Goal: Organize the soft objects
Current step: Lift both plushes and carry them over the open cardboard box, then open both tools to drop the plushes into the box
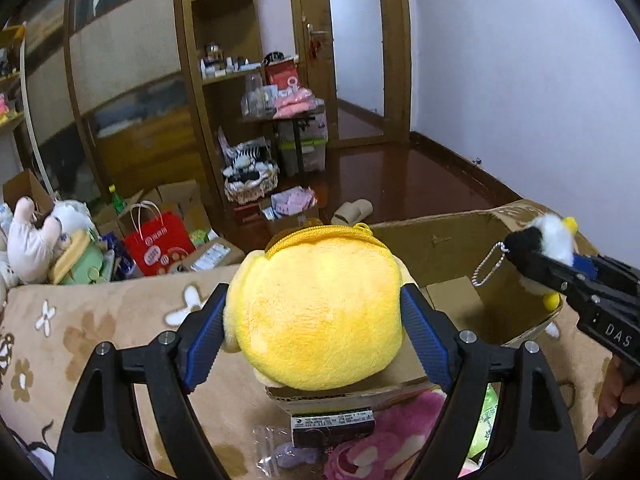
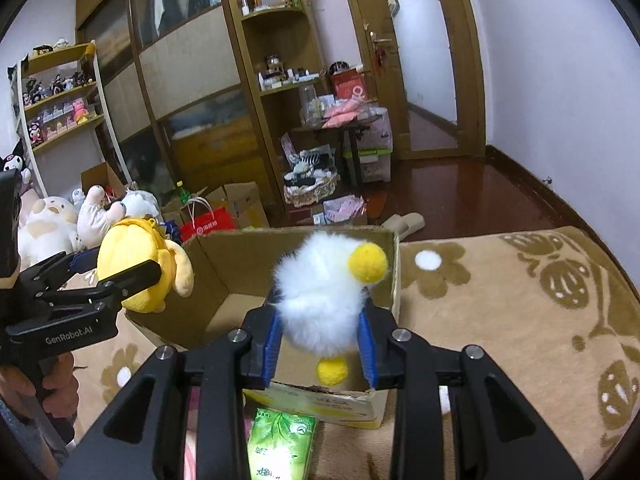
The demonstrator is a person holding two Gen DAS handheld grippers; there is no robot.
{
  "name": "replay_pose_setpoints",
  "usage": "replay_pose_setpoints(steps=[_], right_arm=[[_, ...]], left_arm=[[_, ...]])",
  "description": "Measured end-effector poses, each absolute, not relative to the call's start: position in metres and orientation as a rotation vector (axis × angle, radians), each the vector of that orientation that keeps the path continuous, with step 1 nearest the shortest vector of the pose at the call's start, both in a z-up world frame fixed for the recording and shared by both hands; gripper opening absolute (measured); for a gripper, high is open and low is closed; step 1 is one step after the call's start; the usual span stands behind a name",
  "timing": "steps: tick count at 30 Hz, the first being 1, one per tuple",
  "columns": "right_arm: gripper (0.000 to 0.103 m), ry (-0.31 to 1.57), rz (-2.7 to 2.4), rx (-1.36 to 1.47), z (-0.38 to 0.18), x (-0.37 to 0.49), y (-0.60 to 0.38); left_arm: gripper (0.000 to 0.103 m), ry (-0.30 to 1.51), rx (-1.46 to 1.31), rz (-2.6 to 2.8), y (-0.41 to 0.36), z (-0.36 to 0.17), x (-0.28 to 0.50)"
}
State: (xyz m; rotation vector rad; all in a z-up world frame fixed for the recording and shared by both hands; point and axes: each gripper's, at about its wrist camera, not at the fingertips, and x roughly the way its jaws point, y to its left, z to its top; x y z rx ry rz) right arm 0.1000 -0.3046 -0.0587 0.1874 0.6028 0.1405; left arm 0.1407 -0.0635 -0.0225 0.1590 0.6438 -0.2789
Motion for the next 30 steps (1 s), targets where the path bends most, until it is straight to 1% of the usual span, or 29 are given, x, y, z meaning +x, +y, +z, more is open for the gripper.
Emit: replay_pose_setpoints(steps=[6, 7, 8, 10, 12, 14, 18, 20, 23, 30], right_arm=[[0.038, 0.657, 0.15, 0.213, -0.075, 0.108, -0.305], [0.038, 0.664, 0.152, 0.216, -0.077, 0.109, -0.306], [0.039, 0.668, 0.155, 0.218, -0.078, 0.109, -0.306], [0.04, 0.67, 0.159, 0.223, -0.077, 0.108, -0.307], [0.045, 0.671, 0.165, 0.226, -0.076, 0.106, -0.306], [0.057, 0.669, 0.164, 0.22, -0.073, 0.103, -0.304], [0.068, 0.661, 0.162, 0.21, -0.067, 0.093, -0.303], [0.08, 0.654, 0.162, 0.219, -0.064, 0.088, -0.304], [0.091, 0.639, 0.145, 0.225, -0.058, 0.079, -0.306], [0.095, 0.632, 0.13, 0.202, -0.045, 0.058, -0.298]], left_arm=[[0.087, 0.672, 0.152, -0.278, -0.061, -0.03, 0.144], [0.09, 0.675, 0.155, -0.274, -0.061, -0.031, 0.144], [0.096, 0.679, 0.158, -0.271, -0.061, -0.031, 0.145], [0.098, 0.677, 0.167, -0.261, -0.06, -0.032, 0.144], [0.098, 0.678, 0.177, -0.257, -0.061, -0.031, 0.141], [0.098, 0.686, 0.185, -0.249, -0.062, -0.031, 0.137], [0.099, 0.704, 0.171, -0.226, -0.054, -0.029, 0.13], [0.099, 0.715, 0.163, -0.223, -0.051, -0.029, 0.126], [0.099, 0.727, 0.163, -0.222, -0.047, -0.024, 0.118], [0.099, 0.75, 0.099, -0.203, -0.029, -0.011, 0.098]])
